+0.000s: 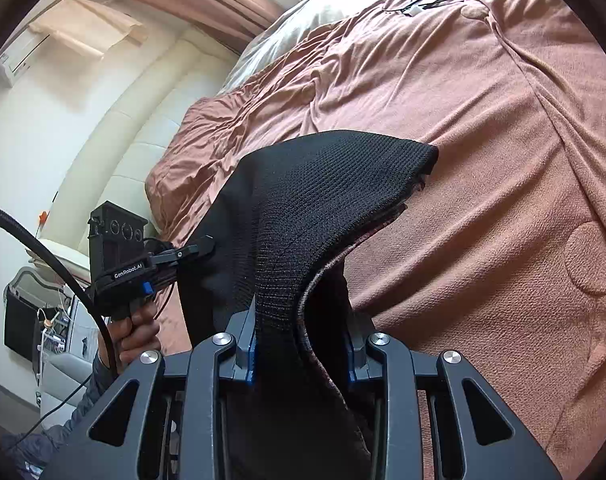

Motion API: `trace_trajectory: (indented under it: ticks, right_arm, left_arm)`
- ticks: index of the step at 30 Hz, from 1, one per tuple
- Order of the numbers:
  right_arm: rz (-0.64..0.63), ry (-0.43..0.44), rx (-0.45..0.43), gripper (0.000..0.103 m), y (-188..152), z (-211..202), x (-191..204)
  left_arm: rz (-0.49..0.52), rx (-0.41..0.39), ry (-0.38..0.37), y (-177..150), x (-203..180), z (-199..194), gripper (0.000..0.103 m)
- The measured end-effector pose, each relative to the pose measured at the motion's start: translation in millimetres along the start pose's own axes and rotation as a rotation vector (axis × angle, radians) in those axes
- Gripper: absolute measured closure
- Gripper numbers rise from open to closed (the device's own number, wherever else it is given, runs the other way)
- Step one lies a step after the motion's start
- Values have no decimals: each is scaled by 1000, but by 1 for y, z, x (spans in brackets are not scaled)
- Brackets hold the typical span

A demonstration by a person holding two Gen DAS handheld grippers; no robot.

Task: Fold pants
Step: 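Lift the folded shorts off the bed with both tools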

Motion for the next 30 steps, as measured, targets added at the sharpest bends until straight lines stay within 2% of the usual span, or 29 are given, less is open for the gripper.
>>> trace_trajectory:
  ticks: [16,30]
  right_arm:
    - [-134,33,-124,77,-27,-50,49]
    - [-270,43,-207,77,-72,-104,123]
  left_arm:
    - [71,-138,-11,10,-48,-80,92]
    - [133,-267,18,5,-77,-179,92]
Point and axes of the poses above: each gripper's, at about its wrist camera, not at the fingertips, and z roughly the way its jaws point, x to its left, y to its top, the point moved 10 cm from there along z, roughly the way its jaws point, and after that the axes turned 11 degrees about z, right-handed, at the moved point
